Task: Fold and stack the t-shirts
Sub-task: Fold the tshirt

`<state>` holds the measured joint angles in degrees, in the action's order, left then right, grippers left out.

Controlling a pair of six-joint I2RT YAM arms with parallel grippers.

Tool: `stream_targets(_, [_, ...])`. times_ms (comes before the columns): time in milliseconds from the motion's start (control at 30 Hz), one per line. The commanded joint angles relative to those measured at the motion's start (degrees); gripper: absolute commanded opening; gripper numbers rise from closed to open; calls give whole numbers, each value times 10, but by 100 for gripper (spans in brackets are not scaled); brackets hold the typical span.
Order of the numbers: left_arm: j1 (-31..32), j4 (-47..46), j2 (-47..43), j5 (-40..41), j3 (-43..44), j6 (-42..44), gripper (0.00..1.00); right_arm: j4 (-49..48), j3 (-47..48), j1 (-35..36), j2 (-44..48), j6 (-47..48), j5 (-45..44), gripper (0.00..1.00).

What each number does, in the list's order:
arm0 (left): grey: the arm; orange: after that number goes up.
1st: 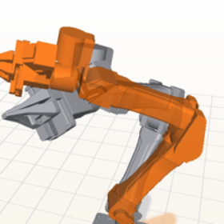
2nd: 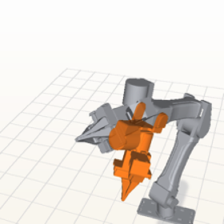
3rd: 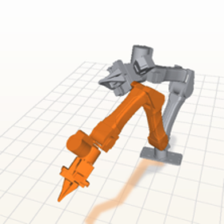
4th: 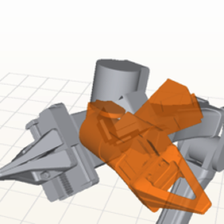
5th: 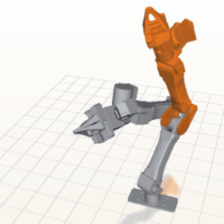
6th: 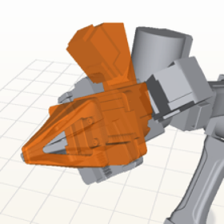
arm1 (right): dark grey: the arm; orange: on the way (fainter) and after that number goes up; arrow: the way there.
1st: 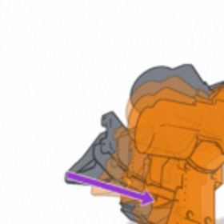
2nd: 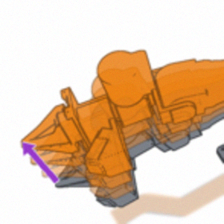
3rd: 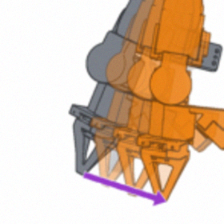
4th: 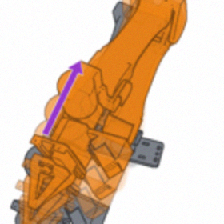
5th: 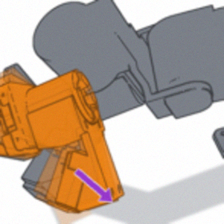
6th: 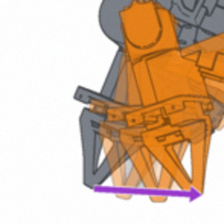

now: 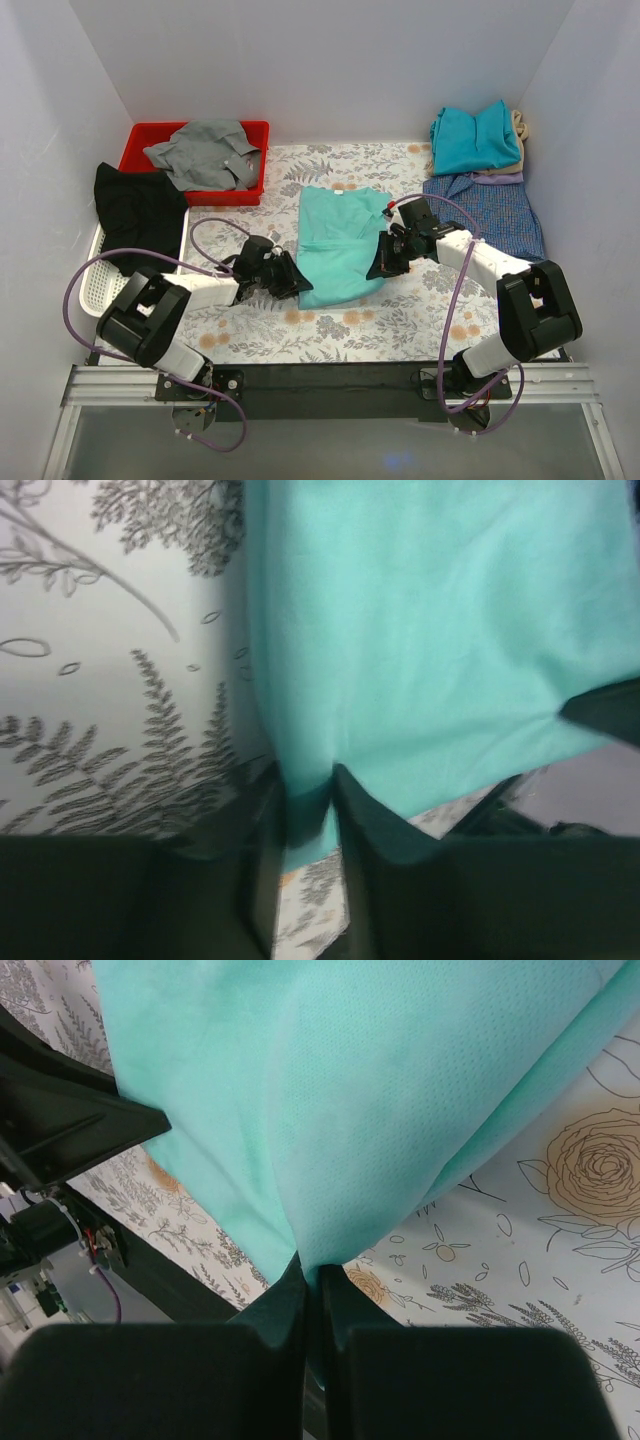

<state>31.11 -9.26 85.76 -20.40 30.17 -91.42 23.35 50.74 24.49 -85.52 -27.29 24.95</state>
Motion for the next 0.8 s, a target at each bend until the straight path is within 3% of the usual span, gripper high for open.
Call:
stream_targets(0, [6, 24, -5, 30, -27, 6, 18, -17, -7, -1, 21, -7, -2, 1])
stream_targets(67, [7, 47, -23, 34, -28, 7, 4, -17, -10, -1, 25, -8, -6, 1])
stream_targets(133, [8, 63, -36, 33, -30, 14, 14, -17, -15, -1, 27, -10, -10, 1])
stream_targets(167, [8, 66, -50, 34, -35, 18, 29, -19, -18, -1, 29, -11, -10, 1])
stream_targets(200, [9, 66, -55, 34, -38, 19, 30, -20, -20, -1, 30, -12, -11, 1])
stream_targets(300, [10, 68, -70, 48, -46, 21, 0, -23, -26, -1, 31, -15, -12, 1])
stream_targets(767, [10, 170, -39, 19, 57, 72, 0, -22, -63, -1, 71, -22, 6, 1])
